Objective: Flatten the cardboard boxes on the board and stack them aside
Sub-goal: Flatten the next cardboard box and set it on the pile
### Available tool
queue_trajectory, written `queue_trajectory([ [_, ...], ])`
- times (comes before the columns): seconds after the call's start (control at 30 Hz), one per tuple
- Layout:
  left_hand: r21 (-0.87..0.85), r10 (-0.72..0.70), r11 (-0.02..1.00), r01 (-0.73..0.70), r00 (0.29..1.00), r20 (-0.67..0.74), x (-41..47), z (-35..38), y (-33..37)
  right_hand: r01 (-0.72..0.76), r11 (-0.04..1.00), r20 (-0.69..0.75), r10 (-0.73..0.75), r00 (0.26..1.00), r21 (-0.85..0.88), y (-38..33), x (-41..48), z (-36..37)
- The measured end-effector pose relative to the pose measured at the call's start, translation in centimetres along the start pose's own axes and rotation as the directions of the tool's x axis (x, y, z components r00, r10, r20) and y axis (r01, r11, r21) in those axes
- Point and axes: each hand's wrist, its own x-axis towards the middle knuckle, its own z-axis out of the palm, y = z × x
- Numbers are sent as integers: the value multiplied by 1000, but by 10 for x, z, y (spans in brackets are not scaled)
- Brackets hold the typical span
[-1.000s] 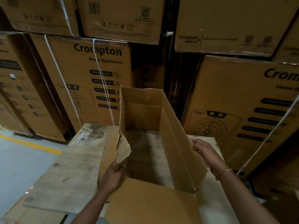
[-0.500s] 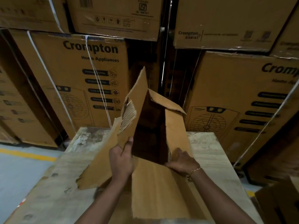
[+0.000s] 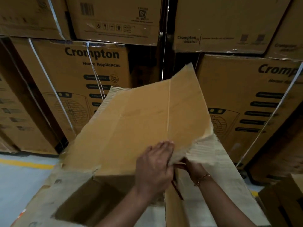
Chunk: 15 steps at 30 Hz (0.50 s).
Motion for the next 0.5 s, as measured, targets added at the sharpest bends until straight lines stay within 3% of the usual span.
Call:
queue_trajectory([
  [0.03,52,10,999,-15,994,107,-11,15,0,-49,984,32,44,998,171,-7,-16,-9],
  [0.07,80,-5,997,-12,977,212,-21,27,-1,91,926,-30,-86,996,365,-8,-26,-12],
  [0.1,86,-28,996,2,952,305,-28,37,-1,108,863,-18,-115,993,494,-10,-36,-19],
  [0.13,87,-35,996,5,933,358,-35,47,-1,215,881,-142,-170,975,421,-3,-30,-30],
  [0.17,89,-27,996,-10,914,405,-40,55,2,138,889,-212,-47,976,437,-11,-31,-45],
  [0.27,46,37,996,-75,832,554,-49,74,16,81,927,-265,20,964,365,-4,-33,-95],
  [0.37,-58,85,996,-63,697,712,-50,67,11,-1,989,-346,52,937,146,-3,-41,-114],
  [0.43,-8,100,990,-138,675,731,-54,45,-18,2,999,-329,10,944,37,-10,-46,-131],
  [0.5,157,39,964,-214,700,713,-61,20,-60,-21,999,-303,10,953,-33,-16,-53,-145],
])
